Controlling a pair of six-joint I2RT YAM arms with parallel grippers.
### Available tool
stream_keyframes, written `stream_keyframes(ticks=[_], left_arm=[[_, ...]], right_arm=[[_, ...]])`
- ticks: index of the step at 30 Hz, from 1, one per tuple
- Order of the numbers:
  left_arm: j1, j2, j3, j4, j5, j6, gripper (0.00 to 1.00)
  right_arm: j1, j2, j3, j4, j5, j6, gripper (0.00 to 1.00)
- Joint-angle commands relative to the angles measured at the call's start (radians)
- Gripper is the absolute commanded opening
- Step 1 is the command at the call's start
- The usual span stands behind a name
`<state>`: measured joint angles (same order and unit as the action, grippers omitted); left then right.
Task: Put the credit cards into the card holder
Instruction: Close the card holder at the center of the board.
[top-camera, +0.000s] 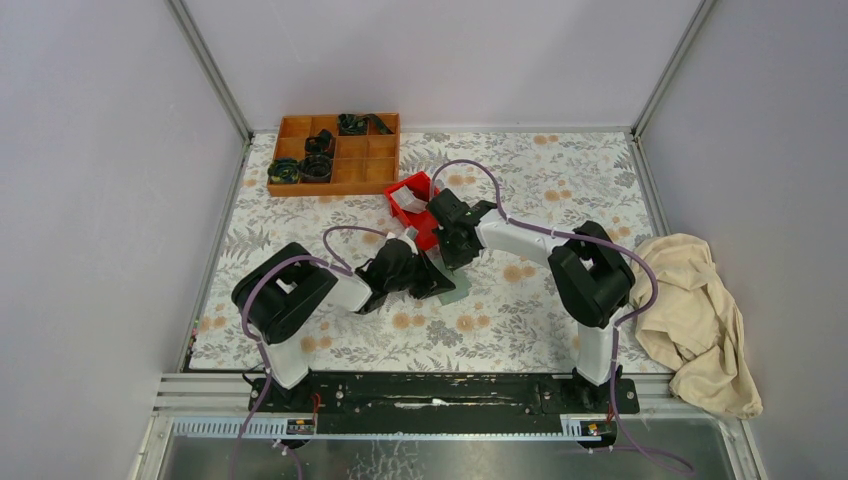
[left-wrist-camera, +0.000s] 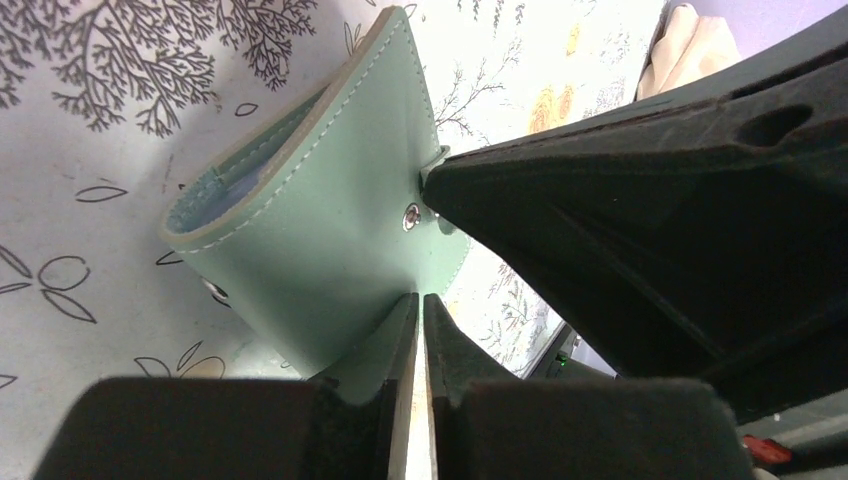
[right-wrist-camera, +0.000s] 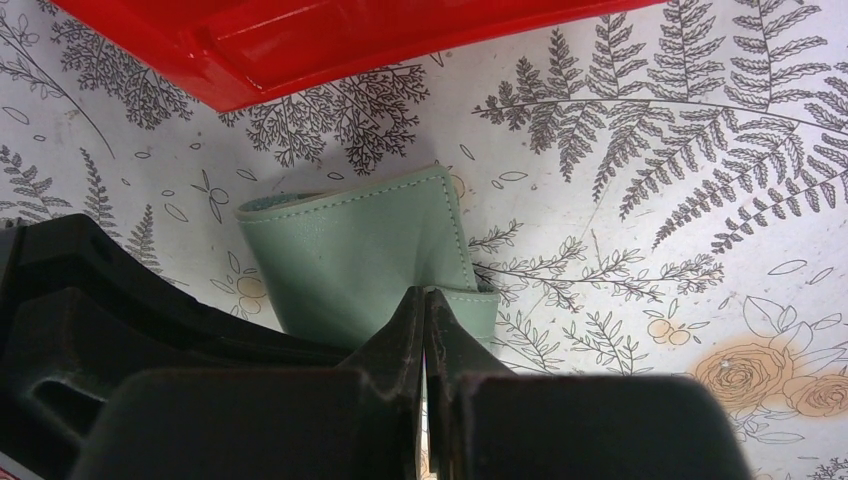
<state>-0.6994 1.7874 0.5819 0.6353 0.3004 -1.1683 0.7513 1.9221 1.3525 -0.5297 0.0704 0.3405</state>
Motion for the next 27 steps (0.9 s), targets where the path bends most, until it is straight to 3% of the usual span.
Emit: stream_keyframes(ticks=[1,10,21,27], left_arm=[[0.003,0.04,-0.013,-0.12,-0.025,0.053,0.15],[0.005,-0.055,0.026,-0.197,-0.047,0.125,0.27],[0.021,-0.248,-0.056,-0.313,-0.152,0.164,0.29],[0.027,-0.264,-0.071,-0.338,-0.175,0.172,0.31]], right_arm=[[0.029,0.029,0.034,0.012,0.002,0.001,0.0],[0.029,0.033,-0.003,0.031,0.005,0.002,0.0],[0.028,0.029,-0.005,0.025,0.01,-0.001,0.0],[0.029,0.026,-0.002,0.025,0.009,0.002,0.0]])
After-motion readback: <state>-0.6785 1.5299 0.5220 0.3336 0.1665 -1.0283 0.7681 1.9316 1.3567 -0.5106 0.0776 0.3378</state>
